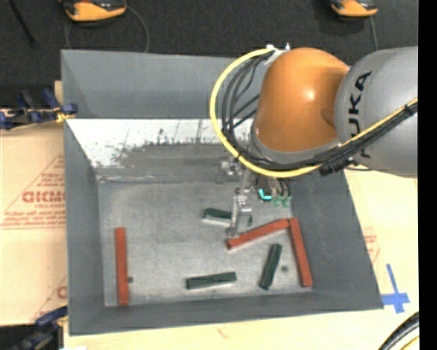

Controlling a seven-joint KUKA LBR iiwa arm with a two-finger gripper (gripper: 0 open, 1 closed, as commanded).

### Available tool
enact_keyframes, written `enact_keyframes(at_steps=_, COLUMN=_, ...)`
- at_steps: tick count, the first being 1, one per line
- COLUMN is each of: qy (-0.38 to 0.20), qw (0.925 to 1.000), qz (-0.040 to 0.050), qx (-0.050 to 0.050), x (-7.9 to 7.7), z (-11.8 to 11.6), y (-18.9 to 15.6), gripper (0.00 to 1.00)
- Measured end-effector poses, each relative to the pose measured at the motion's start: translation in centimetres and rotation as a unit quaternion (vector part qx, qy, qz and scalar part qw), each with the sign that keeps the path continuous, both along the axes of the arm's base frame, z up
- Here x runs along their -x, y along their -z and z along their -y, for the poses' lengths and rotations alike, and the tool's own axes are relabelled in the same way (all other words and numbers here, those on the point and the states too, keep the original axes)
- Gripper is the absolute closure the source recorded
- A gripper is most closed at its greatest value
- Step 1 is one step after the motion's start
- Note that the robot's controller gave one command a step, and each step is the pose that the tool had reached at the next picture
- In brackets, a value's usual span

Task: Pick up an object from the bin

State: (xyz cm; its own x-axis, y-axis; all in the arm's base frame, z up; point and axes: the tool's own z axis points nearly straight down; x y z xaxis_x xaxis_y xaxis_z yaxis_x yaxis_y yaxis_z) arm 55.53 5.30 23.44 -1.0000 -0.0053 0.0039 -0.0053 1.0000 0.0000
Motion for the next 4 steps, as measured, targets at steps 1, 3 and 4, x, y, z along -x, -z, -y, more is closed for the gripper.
enact_keyframes(at_steps=1, qy=0.071, qw=0.9975, qz=-0.0007, qx=0.001, x=2.3, z=6.9, y=11.8, gripper=0.0)
enact_keyframes(at_steps=3, qy=0.138, qw=0.9904, qz=0.0041, qx=0.0, x=-5.3, z=5.0, y=15.7, gripper=1.0)
enact_keyframes(at_steps=4, qy=0.13, qw=0.9915, qz=0.0079, qx=-0.001, x=-4.8, z=4.7, y=1.1, gripper=1.0)
